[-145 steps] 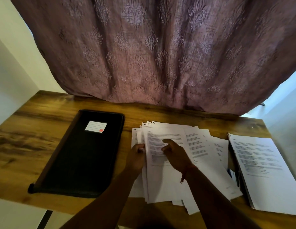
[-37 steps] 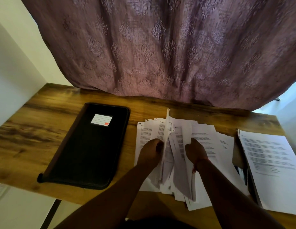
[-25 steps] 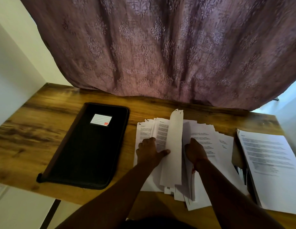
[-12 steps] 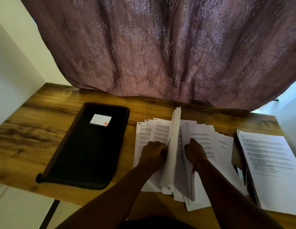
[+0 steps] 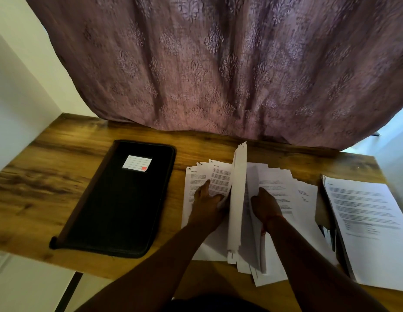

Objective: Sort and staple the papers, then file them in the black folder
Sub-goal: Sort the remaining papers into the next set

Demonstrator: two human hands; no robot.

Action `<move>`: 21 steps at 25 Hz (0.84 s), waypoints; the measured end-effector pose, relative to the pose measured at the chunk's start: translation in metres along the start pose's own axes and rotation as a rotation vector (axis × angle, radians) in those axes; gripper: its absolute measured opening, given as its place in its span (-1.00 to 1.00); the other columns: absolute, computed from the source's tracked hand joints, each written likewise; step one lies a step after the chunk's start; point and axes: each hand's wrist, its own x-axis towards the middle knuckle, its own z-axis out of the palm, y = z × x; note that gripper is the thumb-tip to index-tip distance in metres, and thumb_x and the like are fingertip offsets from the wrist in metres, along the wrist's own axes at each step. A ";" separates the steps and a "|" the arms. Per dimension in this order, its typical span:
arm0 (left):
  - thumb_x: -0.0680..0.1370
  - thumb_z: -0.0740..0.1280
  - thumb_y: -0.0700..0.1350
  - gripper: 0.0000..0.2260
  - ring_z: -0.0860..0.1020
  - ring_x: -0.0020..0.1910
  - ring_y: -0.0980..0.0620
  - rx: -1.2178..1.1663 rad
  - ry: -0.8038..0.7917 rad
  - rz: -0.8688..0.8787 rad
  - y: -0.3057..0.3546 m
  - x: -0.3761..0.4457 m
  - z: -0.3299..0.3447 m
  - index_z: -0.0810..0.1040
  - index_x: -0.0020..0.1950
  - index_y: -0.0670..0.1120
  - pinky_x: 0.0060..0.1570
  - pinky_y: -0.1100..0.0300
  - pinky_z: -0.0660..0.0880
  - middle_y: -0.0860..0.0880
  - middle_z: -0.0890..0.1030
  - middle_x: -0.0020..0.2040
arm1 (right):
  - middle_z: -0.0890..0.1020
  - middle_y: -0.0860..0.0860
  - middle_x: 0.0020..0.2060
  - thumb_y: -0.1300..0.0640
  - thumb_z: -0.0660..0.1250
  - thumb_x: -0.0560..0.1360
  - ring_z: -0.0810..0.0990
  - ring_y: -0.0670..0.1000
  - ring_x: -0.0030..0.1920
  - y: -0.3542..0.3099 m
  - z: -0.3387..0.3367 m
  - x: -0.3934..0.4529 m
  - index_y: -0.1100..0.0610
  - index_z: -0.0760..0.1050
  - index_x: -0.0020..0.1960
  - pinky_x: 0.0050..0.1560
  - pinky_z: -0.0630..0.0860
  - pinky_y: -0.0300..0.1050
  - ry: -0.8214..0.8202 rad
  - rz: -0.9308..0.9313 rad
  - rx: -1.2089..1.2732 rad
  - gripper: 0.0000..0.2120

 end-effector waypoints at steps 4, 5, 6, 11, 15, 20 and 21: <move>0.63 0.23 -0.11 -0.75 0.59 0.09 -0.10 -0.557 0.247 -0.336 0.018 -0.008 -0.021 0.40 0.31 0.07 -0.09 0.11 0.59 -0.06 0.59 0.11 | 0.55 0.11 0.07 0.18 0.18 0.59 0.52 0.13 0.08 0.001 -0.001 0.002 0.09 0.45 0.20 0.14 0.47 0.07 -0.020 -0.009 0.024 -0.79; 0.64 0.21 -0.13 -0.84 0.60 0.00 -0.10 -0.596 0.241 -0.370 0.019 -0.008 -0.025 0.46 0.22 -0.03 -0.23 0.25 0.55 -0.05 0.62 0.01 | 0.55 0.10 0.06 0.17 0.18 0.59 0.51 0.10 0.05 0.001 -0.002 0.001 0.09 0.45 0.19 0.11 0.47 0.05 -0.023 -0.007 0.033 -0.79; 0.65 0.20 -0.13 -0.86 0.60 -0.04 -0.09 -0.583 0.192 -0.364 0.019 -0.010 -0.031 0.52 0.10 -0.11 -0.29 0.34 0.48 -0.02 0.62 -0.07 | 0.55 0.09 0.05 0.17 0.18 0.59 0.50 0.08 0.02 0.001 -0.001 0.002 0.08 0.45 0.19 0.09 0.46 0.04 -0.022 -0.011 0.038 -0.80; 0.61 0.29 -0.10 -0.92 0.54 0.00 -0.01 -0.700 0.098 -0.441 0.020 -0.016 -0.035 0.51 -0.04 -0.08 -0.02 0.21 0.45 0.04 0.53 -0.11 | 0.54 0.06 0.01 0.16 0.18 0.59 0.50 0.06 -0.01 0.001 -0.002 0.001 0.06 0.44 0.16 0.07 0.47 0.03 -0.029 -0.023 0.042 -0.83; 0.61 0.31 -0.05 -0.70 0.53 0.13 -0.02 -0.689 0.101 -0.414 0.022 -0.018 -0.041 0.42 0.33 -0.06 0.08 0.14 0.44 0.03 0.54 0.09 | 0.55 0.06 0.01 0.15 0.18 0.59 0.52 0.07 0.00 0.001 -0.001 -0.001 0.05 0.44 0.14 0.07 0.48 0.04 -0.031 -0.017 0.056 -0.85; 0.61 0.28 -0.09 -0.62 0.59 0.15 0.06 -0.378 0.157 0.024 0.040 -0.014 -0.053 0.36 0.42 0.10 0.21 0.05 0.54 0.07 0.60 0.22 | 0.55 0.09 0.01 0.15 0.20 0.59 0.52 0.10 0.03 0.001 -0.001 0.005 0.12 0.45 0.13 0.13 0.47 0.03 -0.032 0.016 0.030 -0.86; 0.62 0.26 -0.10 -0.68 0.59 0.14 0.02 -0.320 0.170 0.073 0.050 -0.015 -0.060 0.43 0.37 0.06 0.19 0.05 0.54 0.03 0.61 0.20 | 0.55 0.10 0.00 0.12 0.21 0.60 0.51 0.08 -0.01 0.003 -0.003 0.008 0.14 0.46 0.11 0.09 0.47 0.00 -0.064 0.019 0.045 -0.86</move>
